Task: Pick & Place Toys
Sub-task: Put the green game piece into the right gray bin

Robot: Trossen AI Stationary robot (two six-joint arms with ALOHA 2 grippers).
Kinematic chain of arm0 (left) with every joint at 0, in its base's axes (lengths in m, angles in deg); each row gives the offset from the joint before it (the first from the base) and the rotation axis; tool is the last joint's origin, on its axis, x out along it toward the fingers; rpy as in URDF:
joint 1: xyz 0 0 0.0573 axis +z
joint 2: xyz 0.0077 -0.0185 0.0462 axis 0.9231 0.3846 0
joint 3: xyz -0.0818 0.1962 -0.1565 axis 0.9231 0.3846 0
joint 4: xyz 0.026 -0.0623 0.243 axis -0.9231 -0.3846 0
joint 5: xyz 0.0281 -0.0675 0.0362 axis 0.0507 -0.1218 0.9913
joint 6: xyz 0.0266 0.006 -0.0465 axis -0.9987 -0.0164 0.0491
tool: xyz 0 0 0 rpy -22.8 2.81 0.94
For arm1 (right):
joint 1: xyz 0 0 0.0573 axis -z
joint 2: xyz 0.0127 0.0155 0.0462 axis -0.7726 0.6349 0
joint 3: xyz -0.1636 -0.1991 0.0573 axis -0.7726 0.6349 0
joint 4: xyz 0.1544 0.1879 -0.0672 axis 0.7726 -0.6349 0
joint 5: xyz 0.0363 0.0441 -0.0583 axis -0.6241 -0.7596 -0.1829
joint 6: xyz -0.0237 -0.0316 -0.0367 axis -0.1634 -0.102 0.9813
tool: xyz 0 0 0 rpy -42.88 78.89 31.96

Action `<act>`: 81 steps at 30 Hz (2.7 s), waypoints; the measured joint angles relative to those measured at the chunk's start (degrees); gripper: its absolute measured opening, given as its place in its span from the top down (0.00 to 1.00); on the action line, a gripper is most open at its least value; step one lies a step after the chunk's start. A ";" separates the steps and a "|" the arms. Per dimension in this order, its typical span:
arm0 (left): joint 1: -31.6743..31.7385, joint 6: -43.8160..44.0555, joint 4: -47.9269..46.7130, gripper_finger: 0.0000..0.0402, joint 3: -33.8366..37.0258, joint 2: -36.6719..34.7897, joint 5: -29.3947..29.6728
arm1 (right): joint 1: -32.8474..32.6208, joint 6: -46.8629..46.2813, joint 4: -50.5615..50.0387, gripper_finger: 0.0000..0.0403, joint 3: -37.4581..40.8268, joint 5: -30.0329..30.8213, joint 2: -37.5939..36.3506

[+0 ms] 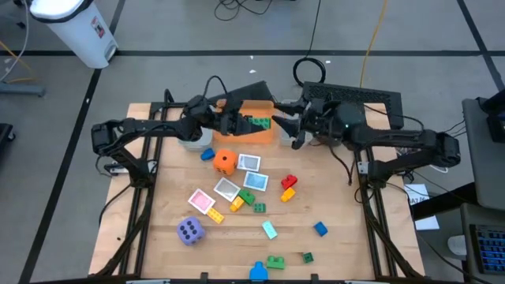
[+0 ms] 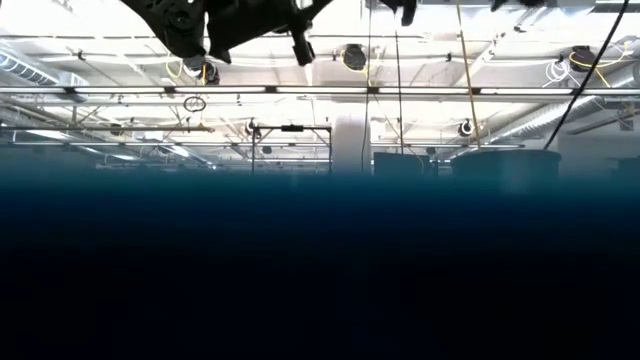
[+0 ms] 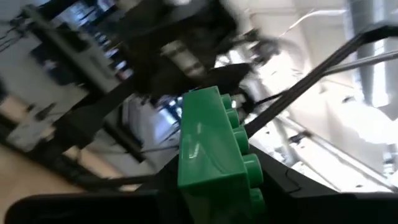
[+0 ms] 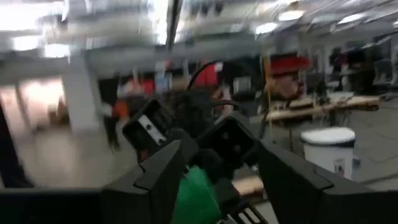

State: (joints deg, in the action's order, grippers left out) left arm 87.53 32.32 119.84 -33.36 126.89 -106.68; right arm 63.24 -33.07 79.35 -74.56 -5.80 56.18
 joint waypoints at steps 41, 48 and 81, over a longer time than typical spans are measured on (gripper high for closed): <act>-0.23 -4.67 -6.55 0.73 0.10 0.13 -1.94 | -6.57 24.47 -24.39 0.46 -7.95 8.43 4.44; -0.27 -4.62 -6.78 0.77 -0.01 -0.02 -2.00 | -6.36 24.63 -25.04 0.48 -7.83 11.03 4.52; -0.29 -3.55 -7.16 0.72 0.04 0.02 -2.20 | -6.36 24.67 -22.94 0.68 -7.85 8.16 4.50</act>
State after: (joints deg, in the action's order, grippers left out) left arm 87.24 28.77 112.68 -33.32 126.91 -108.88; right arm 56.87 -8.40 56.40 -82.41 2.36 60.68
